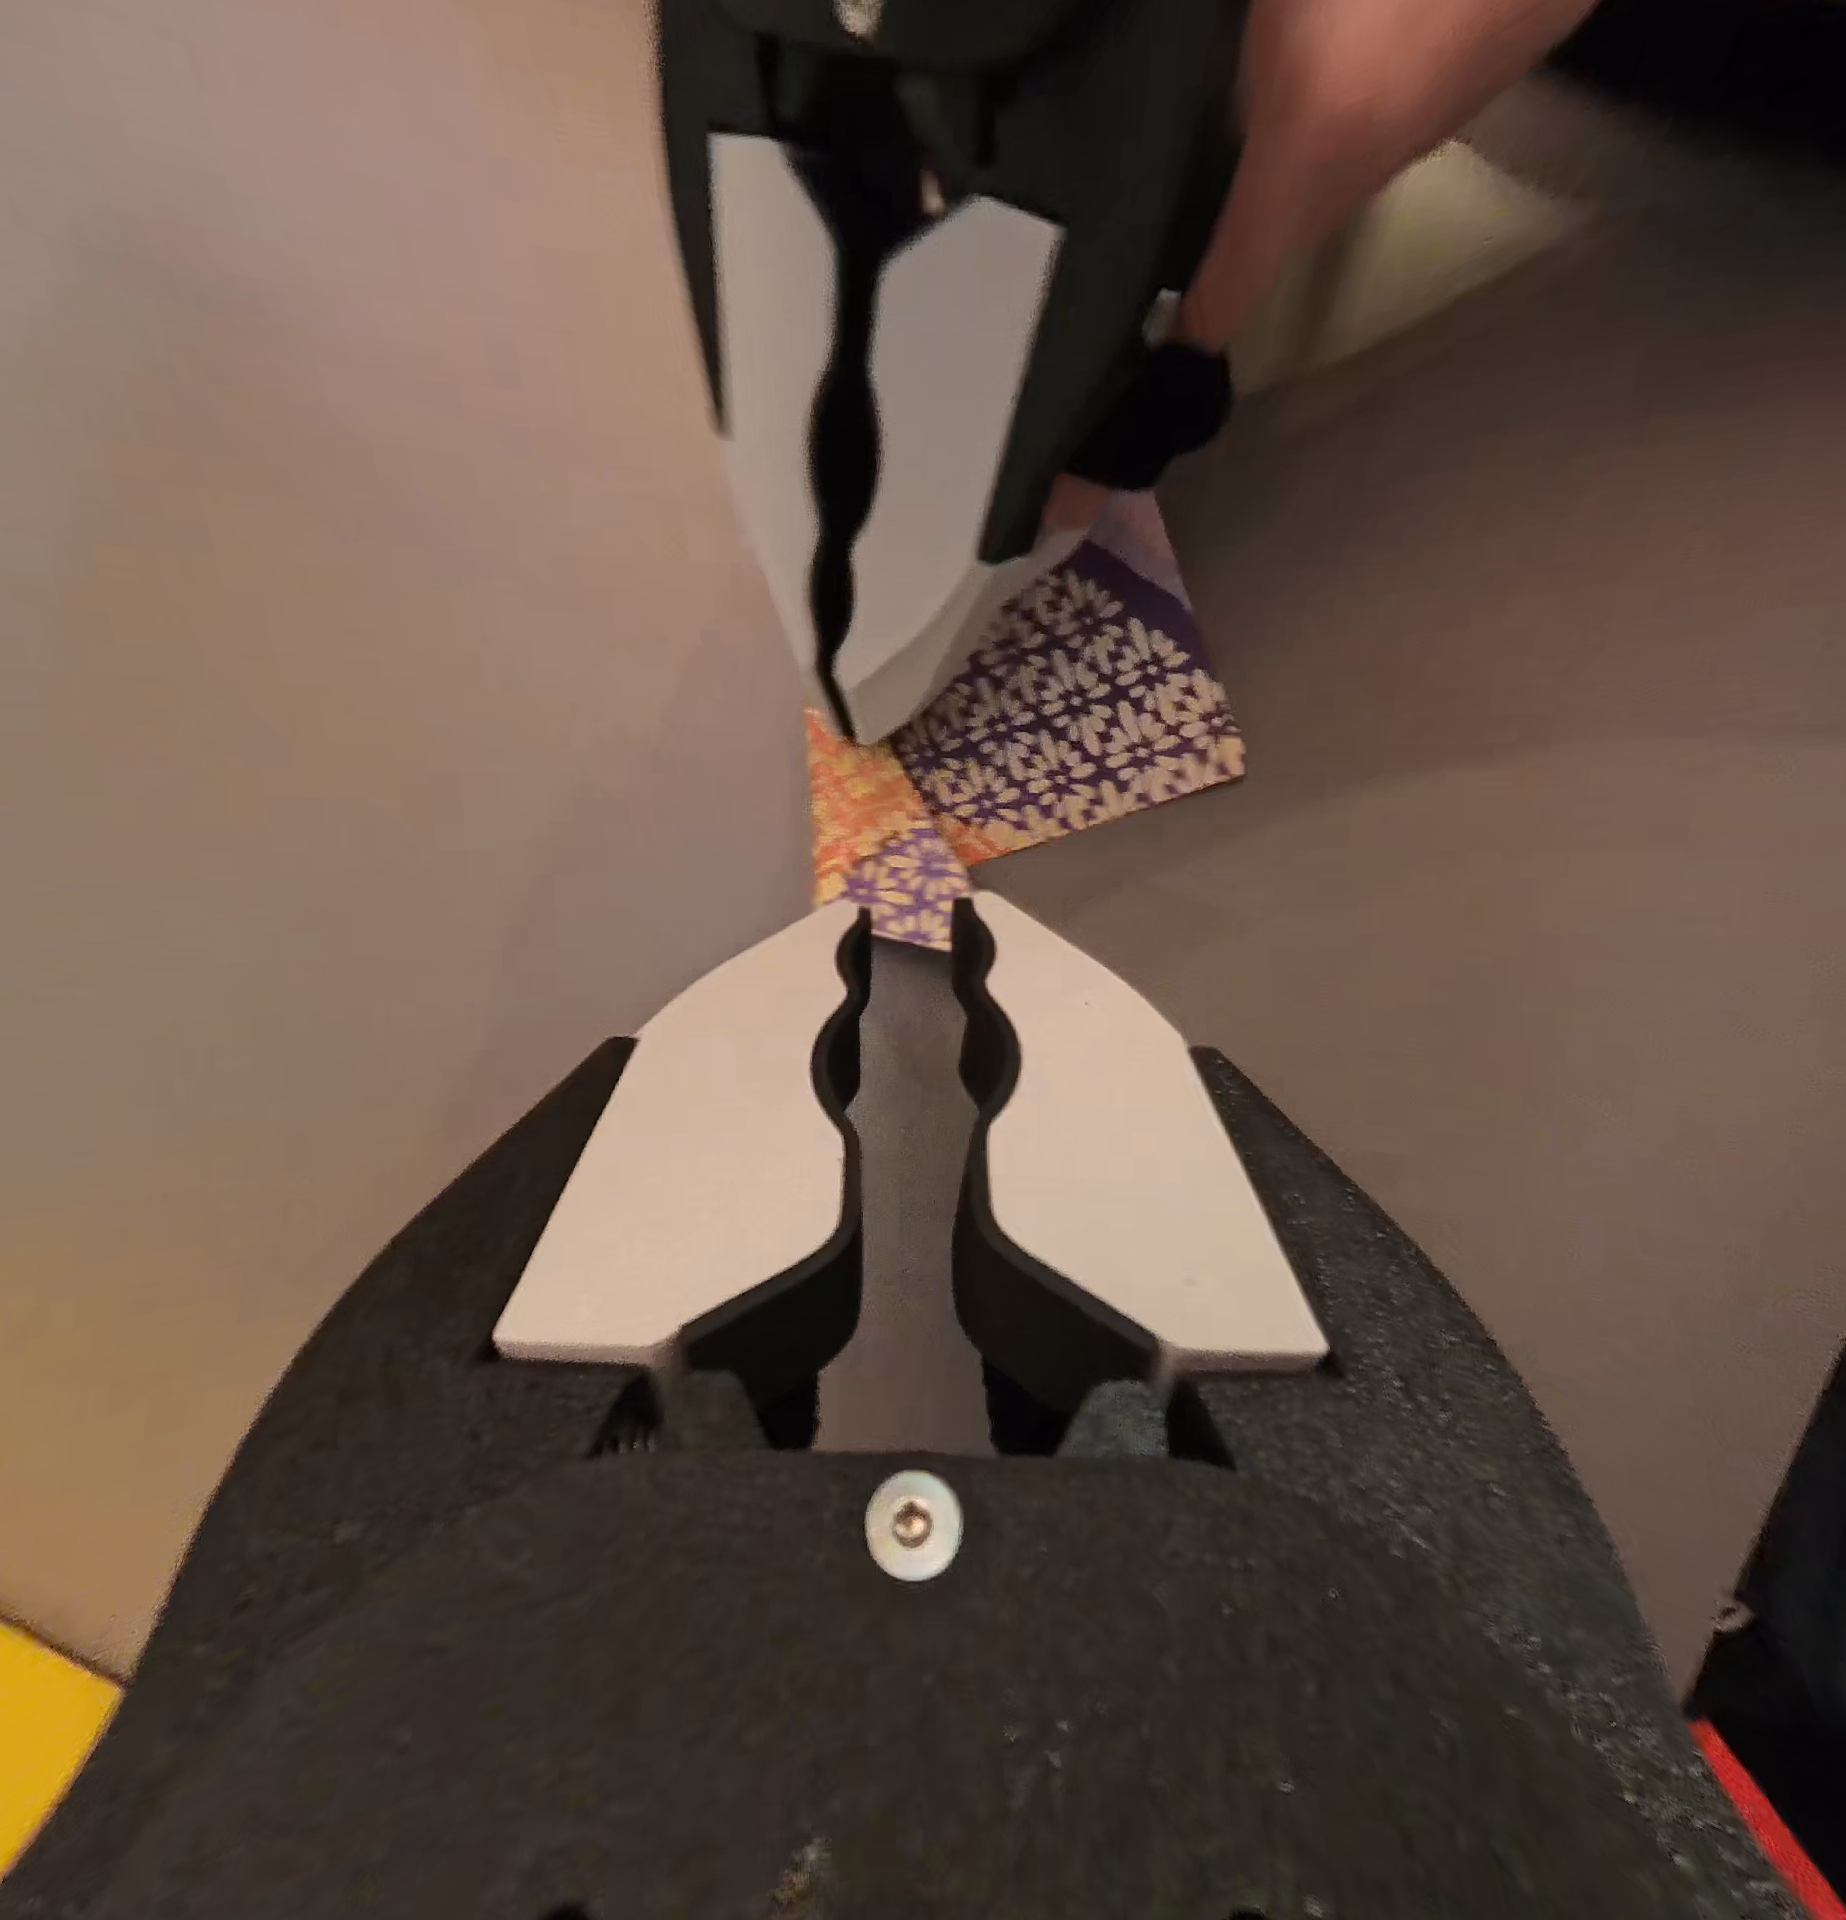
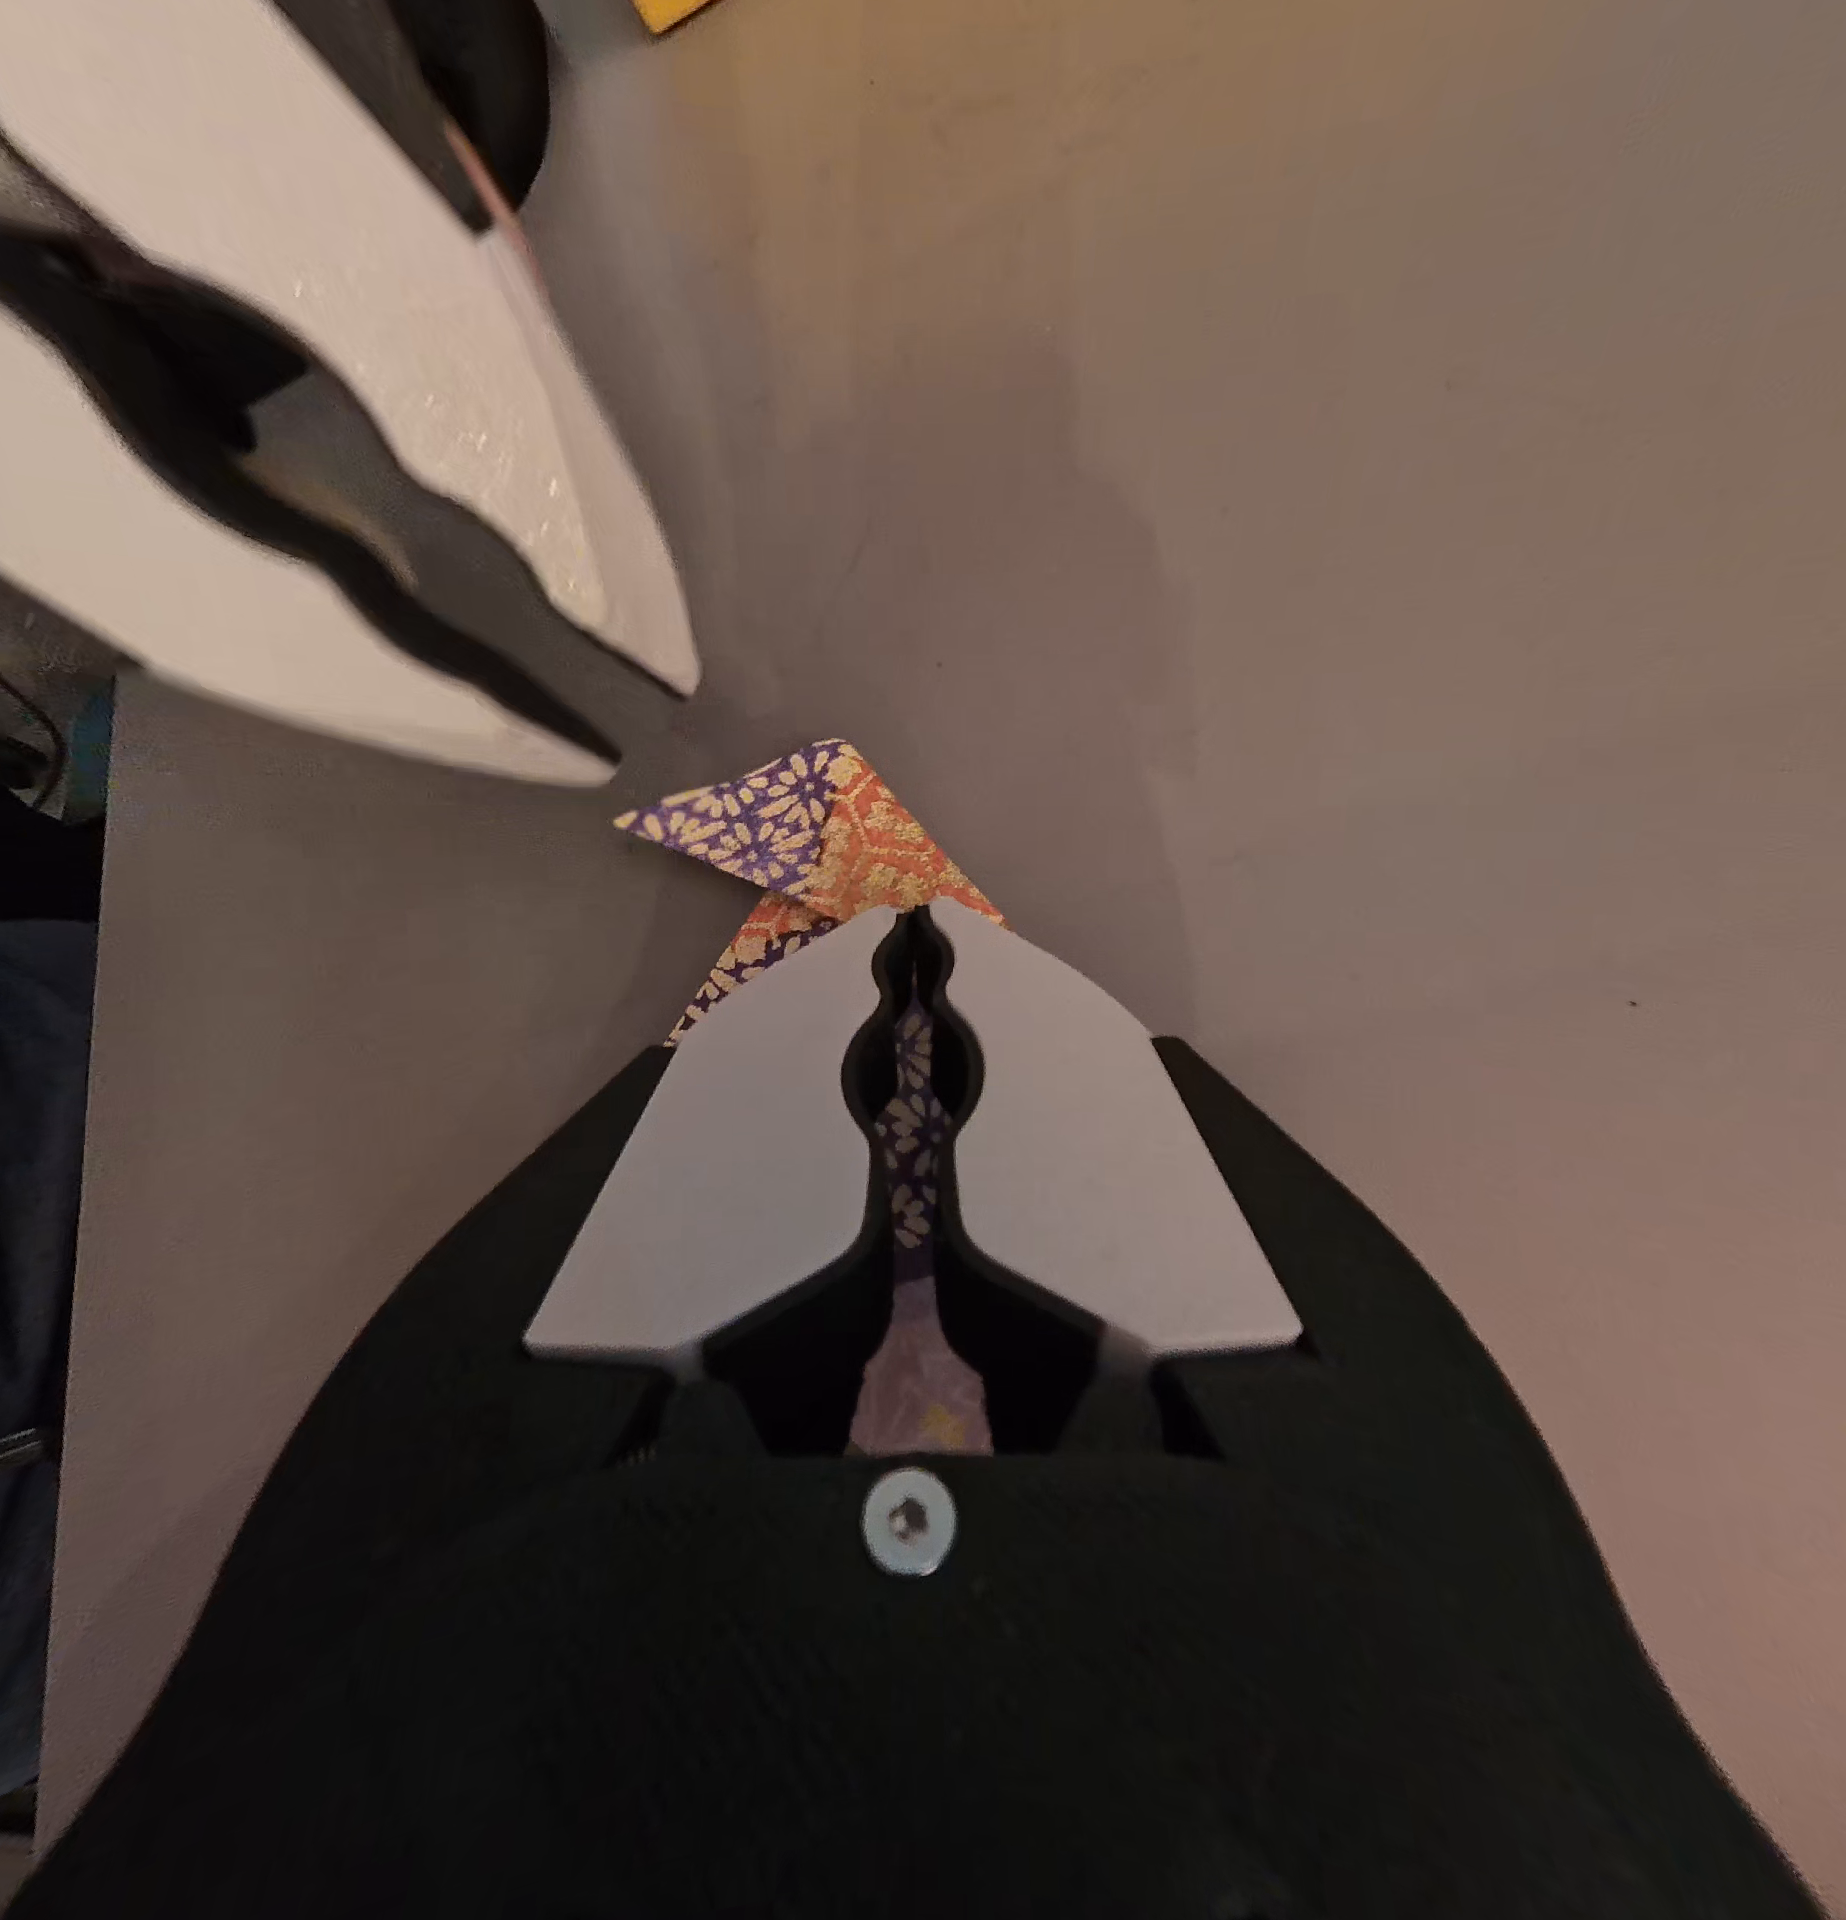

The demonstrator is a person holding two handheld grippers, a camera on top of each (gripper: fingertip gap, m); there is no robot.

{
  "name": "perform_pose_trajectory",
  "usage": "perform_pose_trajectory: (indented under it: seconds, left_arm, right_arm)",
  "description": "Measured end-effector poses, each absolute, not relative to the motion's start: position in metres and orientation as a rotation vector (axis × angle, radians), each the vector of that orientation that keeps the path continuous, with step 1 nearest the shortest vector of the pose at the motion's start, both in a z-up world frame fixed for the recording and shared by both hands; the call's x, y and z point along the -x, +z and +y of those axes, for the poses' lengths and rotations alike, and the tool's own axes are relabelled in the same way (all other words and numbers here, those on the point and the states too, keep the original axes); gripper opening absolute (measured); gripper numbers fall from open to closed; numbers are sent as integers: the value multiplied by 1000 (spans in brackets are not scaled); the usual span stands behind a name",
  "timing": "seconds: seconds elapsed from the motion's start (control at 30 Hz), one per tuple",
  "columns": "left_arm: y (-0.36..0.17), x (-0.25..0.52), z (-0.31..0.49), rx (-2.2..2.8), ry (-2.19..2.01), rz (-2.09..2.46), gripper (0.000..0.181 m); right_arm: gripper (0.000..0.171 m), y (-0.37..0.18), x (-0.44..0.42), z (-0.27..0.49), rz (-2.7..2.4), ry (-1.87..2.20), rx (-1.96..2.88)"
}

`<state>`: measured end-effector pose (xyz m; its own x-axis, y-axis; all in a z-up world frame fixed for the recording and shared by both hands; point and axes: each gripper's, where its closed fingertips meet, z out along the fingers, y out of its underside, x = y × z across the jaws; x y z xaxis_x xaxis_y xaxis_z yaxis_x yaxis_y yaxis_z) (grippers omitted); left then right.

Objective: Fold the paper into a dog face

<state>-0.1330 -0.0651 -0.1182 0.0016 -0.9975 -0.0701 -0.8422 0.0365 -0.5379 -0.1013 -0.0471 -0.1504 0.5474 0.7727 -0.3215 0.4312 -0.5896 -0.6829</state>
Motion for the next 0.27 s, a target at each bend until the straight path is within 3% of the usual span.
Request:
perform_pose_trajectory:
  seconds: [0.03,0.27]
  left_arm:
    - [-118,133,-59,1853,-474,1877,11]
    - [-150,125,-46,1746,-307,1934,10]
  right_arm:
    - [1,-150,101,-47,-973,832,2245]
    - [1,-152,102,-48,-1017,765,2228]
